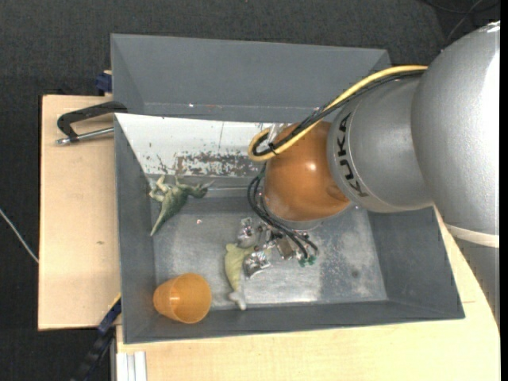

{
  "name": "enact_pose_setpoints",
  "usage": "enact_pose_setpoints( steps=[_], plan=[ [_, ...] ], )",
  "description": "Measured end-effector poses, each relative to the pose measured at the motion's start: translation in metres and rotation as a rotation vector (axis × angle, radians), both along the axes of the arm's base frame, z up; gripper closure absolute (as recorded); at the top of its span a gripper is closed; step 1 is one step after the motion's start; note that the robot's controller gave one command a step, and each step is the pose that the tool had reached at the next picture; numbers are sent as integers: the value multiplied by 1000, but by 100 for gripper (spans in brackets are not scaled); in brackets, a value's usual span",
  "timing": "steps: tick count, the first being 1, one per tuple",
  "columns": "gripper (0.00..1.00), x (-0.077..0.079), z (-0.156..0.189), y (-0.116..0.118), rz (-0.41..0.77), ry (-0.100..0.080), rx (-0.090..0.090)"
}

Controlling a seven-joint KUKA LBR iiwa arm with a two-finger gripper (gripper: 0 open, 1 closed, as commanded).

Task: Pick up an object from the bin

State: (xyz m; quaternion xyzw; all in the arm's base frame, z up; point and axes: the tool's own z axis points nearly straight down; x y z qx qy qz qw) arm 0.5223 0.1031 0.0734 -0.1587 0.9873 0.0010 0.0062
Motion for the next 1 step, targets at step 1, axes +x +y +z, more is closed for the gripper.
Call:
enact_pose_setpoints(
  steps=[1],
  plan=[
    [100, 15, 123, -6, 454, 0, -6]
  ],
)
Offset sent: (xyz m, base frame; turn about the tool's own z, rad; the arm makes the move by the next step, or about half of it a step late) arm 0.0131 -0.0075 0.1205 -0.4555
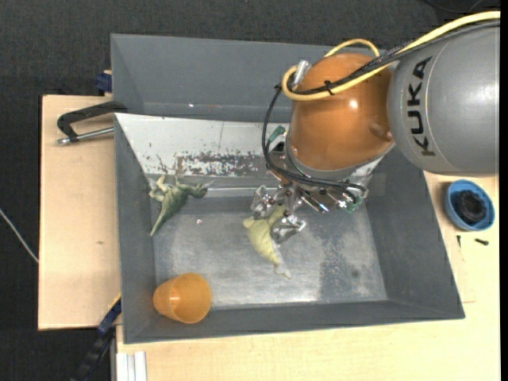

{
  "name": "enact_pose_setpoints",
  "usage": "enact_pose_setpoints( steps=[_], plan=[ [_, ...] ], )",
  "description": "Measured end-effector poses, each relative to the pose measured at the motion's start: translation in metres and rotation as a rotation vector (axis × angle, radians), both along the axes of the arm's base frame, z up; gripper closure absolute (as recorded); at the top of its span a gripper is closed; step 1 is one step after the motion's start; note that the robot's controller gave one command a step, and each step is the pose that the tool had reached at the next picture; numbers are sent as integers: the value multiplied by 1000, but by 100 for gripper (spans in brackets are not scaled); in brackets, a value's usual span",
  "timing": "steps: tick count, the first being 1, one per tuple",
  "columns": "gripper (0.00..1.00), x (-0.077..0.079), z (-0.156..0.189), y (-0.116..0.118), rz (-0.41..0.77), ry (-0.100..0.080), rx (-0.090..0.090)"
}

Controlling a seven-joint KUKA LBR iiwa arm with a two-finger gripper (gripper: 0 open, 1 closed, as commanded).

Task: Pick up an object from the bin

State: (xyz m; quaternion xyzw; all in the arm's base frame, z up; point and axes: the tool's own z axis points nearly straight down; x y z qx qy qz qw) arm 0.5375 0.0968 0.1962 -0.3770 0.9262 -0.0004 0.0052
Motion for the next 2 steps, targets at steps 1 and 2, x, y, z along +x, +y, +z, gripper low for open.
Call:
enact_pose_setpoints(
  steps=[1, 2],
  plan=[
    [100, -30, 114, -63, 270, -3, -5],
    [100, -29, 203, -85, 315, -8, -7]
  ],
)
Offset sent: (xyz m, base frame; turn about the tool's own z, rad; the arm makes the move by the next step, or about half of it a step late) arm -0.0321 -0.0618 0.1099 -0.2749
